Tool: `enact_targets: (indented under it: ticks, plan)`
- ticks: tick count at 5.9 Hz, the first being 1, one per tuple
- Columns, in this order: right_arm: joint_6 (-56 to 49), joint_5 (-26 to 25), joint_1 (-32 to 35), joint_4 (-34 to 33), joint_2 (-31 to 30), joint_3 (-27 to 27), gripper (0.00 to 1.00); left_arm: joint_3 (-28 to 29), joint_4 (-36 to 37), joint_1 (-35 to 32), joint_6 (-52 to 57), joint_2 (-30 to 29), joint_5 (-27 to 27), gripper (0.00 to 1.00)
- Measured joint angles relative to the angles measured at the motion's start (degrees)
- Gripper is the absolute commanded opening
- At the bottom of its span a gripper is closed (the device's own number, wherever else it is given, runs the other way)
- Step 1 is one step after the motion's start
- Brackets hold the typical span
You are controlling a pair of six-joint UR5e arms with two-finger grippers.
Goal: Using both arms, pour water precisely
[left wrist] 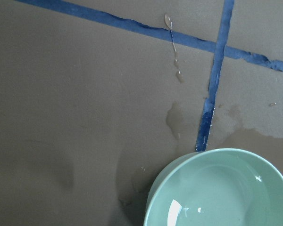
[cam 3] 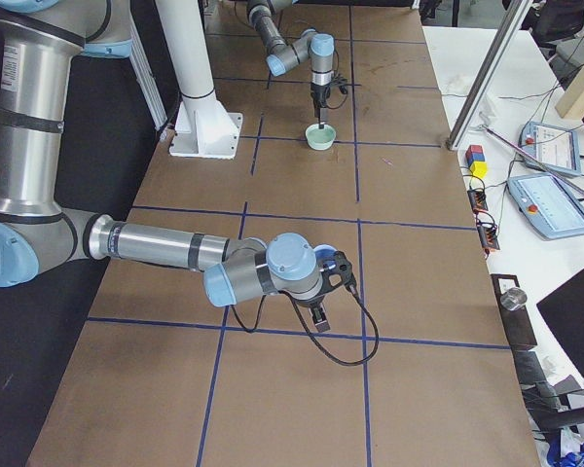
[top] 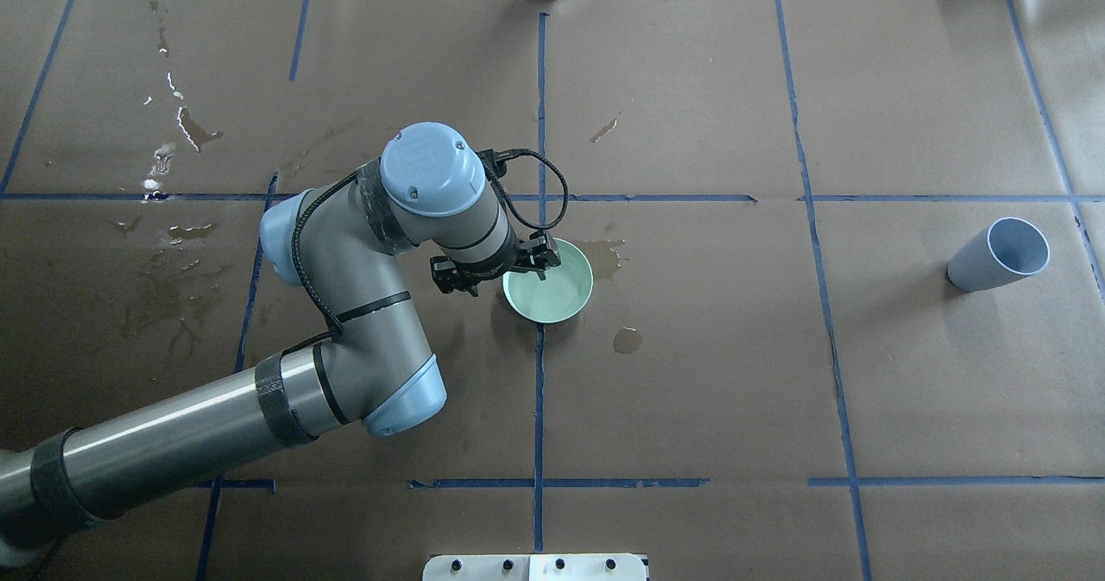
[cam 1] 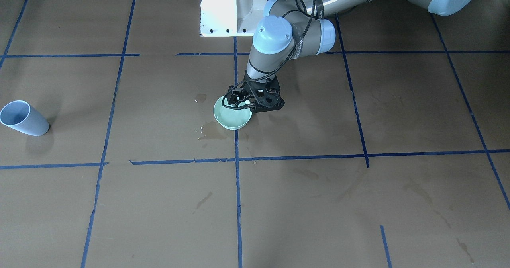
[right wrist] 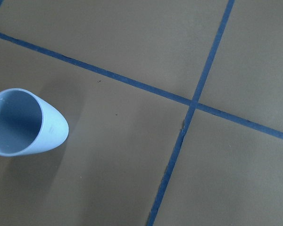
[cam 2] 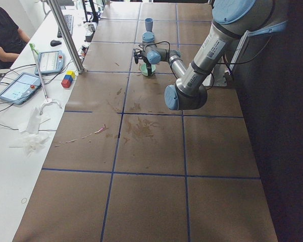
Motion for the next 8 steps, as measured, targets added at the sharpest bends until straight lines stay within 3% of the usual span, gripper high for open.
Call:
enact_targets:
  ticks: [2,3,8]
  plan:
    - [-8.39,-0.73,0.46,-18.69,2.03,5.34,1.00,0.20,-0.02,0.07,0.07,0.20,0.03,0.66]
    - [-10.59,-0.81,1.67,-24.32,2.14,7.68,1.00,0.32,-0.08,0.19,0.08,0.29,0.04,0.59]
    - [-12.00,-0.69,3.69,-27.04,2.16,9.85,1.00,1.90,-1.87,0.74,0.34,0.28,0.02,0.38]
